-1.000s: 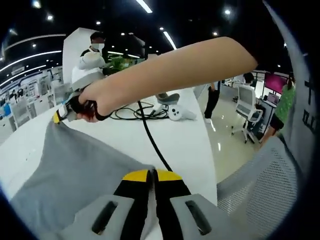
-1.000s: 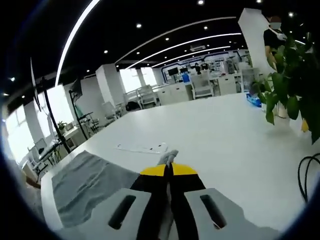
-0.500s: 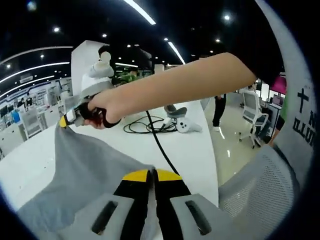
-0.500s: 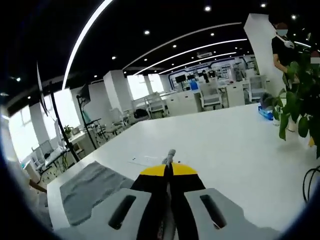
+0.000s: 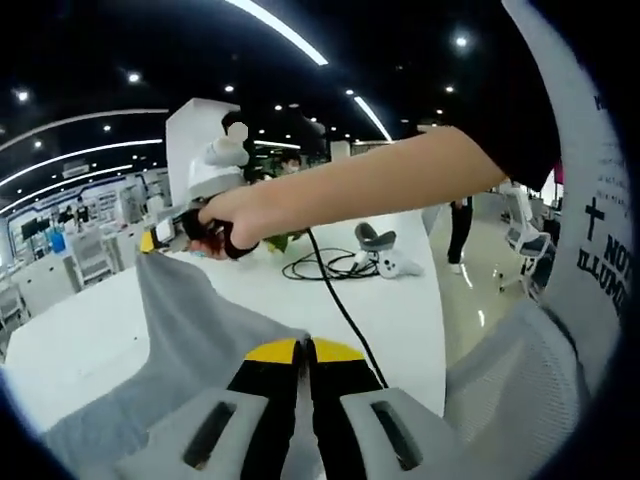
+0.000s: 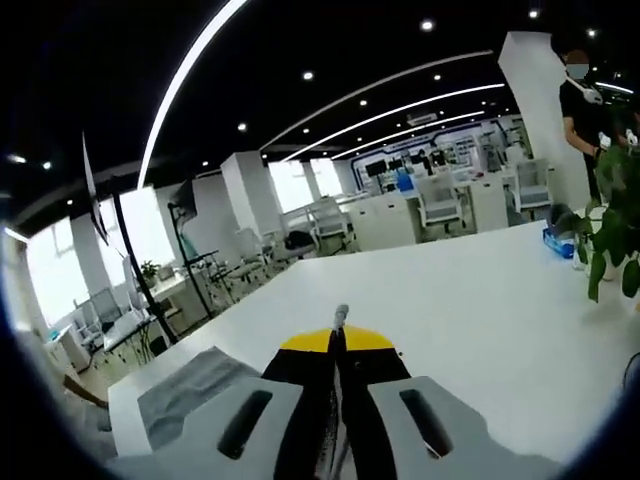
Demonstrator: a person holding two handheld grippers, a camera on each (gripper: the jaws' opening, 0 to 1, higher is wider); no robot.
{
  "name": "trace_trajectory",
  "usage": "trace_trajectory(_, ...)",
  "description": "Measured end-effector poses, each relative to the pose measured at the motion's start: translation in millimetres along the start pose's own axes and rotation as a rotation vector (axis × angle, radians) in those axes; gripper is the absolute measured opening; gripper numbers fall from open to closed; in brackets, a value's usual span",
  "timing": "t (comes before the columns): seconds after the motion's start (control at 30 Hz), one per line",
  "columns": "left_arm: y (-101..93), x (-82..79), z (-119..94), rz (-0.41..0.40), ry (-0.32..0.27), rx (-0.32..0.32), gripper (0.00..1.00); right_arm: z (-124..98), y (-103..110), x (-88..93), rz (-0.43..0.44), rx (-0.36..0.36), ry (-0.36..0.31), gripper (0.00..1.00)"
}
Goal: Fold the towel on the table until its edges align and the towel forms a compact rectangular stack.
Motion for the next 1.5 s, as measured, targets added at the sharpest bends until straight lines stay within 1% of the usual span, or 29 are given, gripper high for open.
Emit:
trace_trajectory(0.2, 18.6, -2.2, -29.1, -0.016, -0.018, -0.092, 0.03, 12.4, 27.2, -7.6, -0.005, -0.043, -0.004, 0.0)
trace_trajectory(0.3, 24.7, -4.8, -41.5, -0.026, -0.031, -0.125, 0.03, 18.3, 43.2, -10.3, -0.026, -0.067, 0.007, 0.0)
trace_trajectory(0.47, 37.2, -8.4, -66.5, -0.04, -0.058, -0.191, 0.03, 25.4, 60.6, -18.1, -0.033, -0.085, -0.001, 0.0)
trace_trajectory(0.67, 41.7, -13.6, -92.4, -0.055, -0.084, -0.242, 0.03, 38.0, 81.5, -25.5, -0.019, -0.102, -0.015, 0.0)
trace_trajectory(0.9, 51.2, -16.9, -123.8, -0.051, -0.098, -0.295, 0.03, 51.3, 114.7, -30.9, -0.027, -0.134, -0.02, 0.0)
trace_trajectory(1.2, 71.5, -8.8, -166.0, -0.061, -0.108, -0.372, 0.03, 72.7, 154.1, -34.8, -0.044, -0.175, -0.024, 0.0)
trace_trajectory(1.3, 77.1, -5.4, -179.5, -0.063, -0.108, -0.398, 0.03, 82.7, 168.7, -33.7, -0.046, -0.193, -0.023, 0.0)
trace_trajectory(1.33, 78.7, -4.3, -183.1, -0.065, -0.108, -0.406, 0.03, 84.0, 170.4, -33.4, -0.047, -0.195, -0.022, 0.0)
trace_trajectory(1.5, 90.5, 3.3, -207.4, -0.076, -0.111, -0.465, 0.03, 100.8, 192.5, -29.6, -0.052, -0.225, -0.014, 0.0)
Point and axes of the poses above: the point that each gripper's makers call its tool centre point, and the gripper's own axes: z roughly forward along the fingers, y roughly to its left, x roughly out of its underside, the point moved 6 cm from there along -z, roughly backward along the fingers, and after that the axes turned 2 degrees about -y, right-handed, at the moved point
